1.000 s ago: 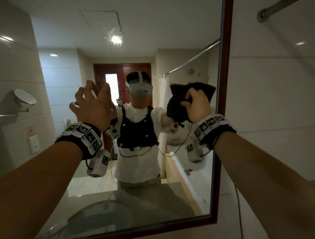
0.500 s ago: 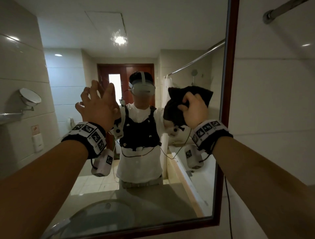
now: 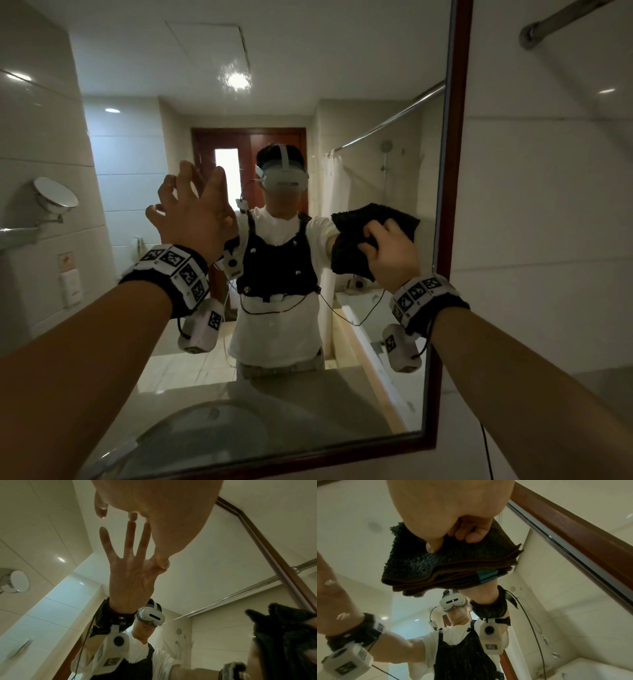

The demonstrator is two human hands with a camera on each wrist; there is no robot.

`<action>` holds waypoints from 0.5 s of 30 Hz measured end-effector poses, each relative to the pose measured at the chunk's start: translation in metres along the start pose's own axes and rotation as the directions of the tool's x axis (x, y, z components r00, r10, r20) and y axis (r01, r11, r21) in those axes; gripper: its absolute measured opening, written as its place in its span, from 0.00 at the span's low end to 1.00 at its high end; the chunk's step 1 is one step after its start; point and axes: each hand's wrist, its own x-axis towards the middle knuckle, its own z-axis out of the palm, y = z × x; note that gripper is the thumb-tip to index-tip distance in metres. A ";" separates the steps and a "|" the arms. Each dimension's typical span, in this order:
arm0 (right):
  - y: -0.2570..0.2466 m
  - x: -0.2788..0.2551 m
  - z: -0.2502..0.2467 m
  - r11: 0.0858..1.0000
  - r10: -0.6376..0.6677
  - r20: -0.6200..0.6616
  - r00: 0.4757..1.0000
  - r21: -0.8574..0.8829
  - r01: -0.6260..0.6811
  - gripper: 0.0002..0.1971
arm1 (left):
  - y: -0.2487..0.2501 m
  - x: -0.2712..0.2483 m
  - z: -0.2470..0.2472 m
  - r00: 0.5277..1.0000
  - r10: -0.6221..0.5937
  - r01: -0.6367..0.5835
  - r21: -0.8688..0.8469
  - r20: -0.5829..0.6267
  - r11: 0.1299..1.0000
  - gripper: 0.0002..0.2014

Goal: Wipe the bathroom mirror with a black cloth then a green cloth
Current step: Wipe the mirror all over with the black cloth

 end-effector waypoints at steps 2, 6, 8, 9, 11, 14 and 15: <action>0.005 0.000 -0.002 0.999 0.051 -0.035 0.998 0.018 -0.050 0.08 | 0.000 0.000 -0.001 1.000 0.006 -0.006 0.011 -0.003 1.000 0.43; 0.016 0.007 -0.013 0.960 0.224 -0.131 0.966 0.198 -0.196 0.09 | -0.003 0.002 -0.001 1.000 0.005 -0.005 0.034 0.008 0.999 0.43; 0.020 0.013 -0.019 0.924 0.308 -0.159 0.938 0.283 -0.256 0.10 | -0.003 0.002 -0.001 1.000 0.010 -0.010 0.030 0.002 1.000 0.43; 0.020 0.016 -0.020 0.906 0.342 -0.166 0.925 0.319 -0.278 0.12 | -0.004 0.002 -0.001 1.000 0.012 -0.011 0.023 -0.002 1.000 0.43; 0.019 0.022 -0.021 0.871 0.407 -0.182 0.895 0.371 -0.321 0.14 | -0.004 0.002 -0.001 1.000 0.016 -0.016 0.021 -0.005 1.000 0.43; 0.015 0.036 -0.027 0.834 0.479 -0.195 0.856 0.405 -0.375 0.15 | -0.005 0.003 -0.001 1.000 0.026 -0.026 0.025 -0.009 0.999 0.44; 0.013 0.041 -0.029 0.829 0.491 -0.199 0.848 0.405 -0.385 0.15 | -0.005 0.003 -0.001 0.999 0.030 -0.030 0.025 -0.012 0.999 0.44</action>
